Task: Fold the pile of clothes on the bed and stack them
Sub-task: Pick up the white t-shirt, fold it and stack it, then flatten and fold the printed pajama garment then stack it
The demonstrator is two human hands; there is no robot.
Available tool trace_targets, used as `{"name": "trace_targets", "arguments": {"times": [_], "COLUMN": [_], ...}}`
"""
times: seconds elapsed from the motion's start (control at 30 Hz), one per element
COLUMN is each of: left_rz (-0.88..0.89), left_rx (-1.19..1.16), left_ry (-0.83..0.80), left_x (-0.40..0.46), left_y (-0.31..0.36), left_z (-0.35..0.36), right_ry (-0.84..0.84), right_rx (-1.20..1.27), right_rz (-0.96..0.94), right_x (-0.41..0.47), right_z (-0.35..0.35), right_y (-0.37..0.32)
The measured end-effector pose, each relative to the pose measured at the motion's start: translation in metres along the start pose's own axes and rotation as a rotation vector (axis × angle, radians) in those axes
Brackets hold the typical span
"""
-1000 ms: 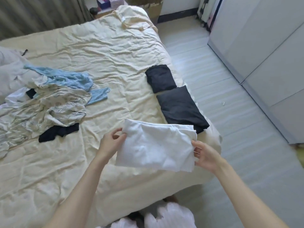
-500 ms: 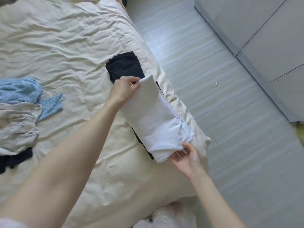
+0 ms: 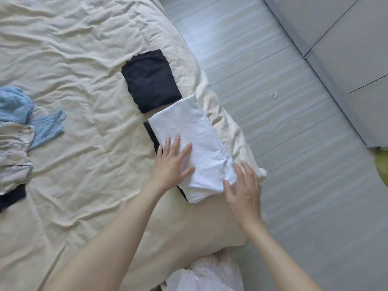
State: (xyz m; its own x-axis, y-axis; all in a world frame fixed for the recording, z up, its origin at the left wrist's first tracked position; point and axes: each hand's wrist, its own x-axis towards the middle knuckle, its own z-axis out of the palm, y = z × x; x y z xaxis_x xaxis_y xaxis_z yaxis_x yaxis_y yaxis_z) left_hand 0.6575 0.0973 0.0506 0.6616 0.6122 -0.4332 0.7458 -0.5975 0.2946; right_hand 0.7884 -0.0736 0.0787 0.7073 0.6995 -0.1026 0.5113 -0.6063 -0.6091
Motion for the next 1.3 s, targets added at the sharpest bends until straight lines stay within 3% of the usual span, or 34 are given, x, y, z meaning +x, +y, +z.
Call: {"name": "trace_targets", "arguments": {"times": [0.1, 0.17, 0.23, 0.37, 0.5, 0.8, 1.1, 1.3], "left_rz": [-0.01, -0.013, -0.029, -0.108, -0.297, -0.508, -0.747, -0.884], "left_rx": [0.038, 0.034, 0.004, -0.115, -0.283, -0.314, -0.403, -0.495], "left_ry": [-0.051, -0.069, -0.063, 0.07, 0.23, 0.531, 0.702, 0.651], "left_x": [0.0, 0.003, 0.0, -0.038, -0.115, -0.31, -0.506, -0.57], "left_y": [0.003, 0.002, 0.001, -0.001, -0.02, -0.089, -0.161, -0.189], "left_z": [0.003, -0.001, -0.009, -0.023, -0.036, -0.082, -0.048, -0.011], "right_ry": [-0.335, -0.53, -0.621, -0.563, -0.467, -0.378, -0.526, -0.627], "right_rx": [-0.295, -0.51, -0.577, -0.549, -0.436, -0.351, -0.426, -0.467], "right_rz": [-0.317, -0.356, -0.328, -0.345, -0.462, -0.808, -1.1, -1.164], "right_x": [0.018, 0.032, 0.042, 0.037, 0.016, -0.07, -0.235, -0.285], "right_z": [0.009, 0.015, 0.015, 0.001, -0.022, -0.022, 0.049, 0.093], "right_y": [-0.003, -0.002, -0.004, -0.022, -0.059, -0.209, -0.316, -0.348]}}
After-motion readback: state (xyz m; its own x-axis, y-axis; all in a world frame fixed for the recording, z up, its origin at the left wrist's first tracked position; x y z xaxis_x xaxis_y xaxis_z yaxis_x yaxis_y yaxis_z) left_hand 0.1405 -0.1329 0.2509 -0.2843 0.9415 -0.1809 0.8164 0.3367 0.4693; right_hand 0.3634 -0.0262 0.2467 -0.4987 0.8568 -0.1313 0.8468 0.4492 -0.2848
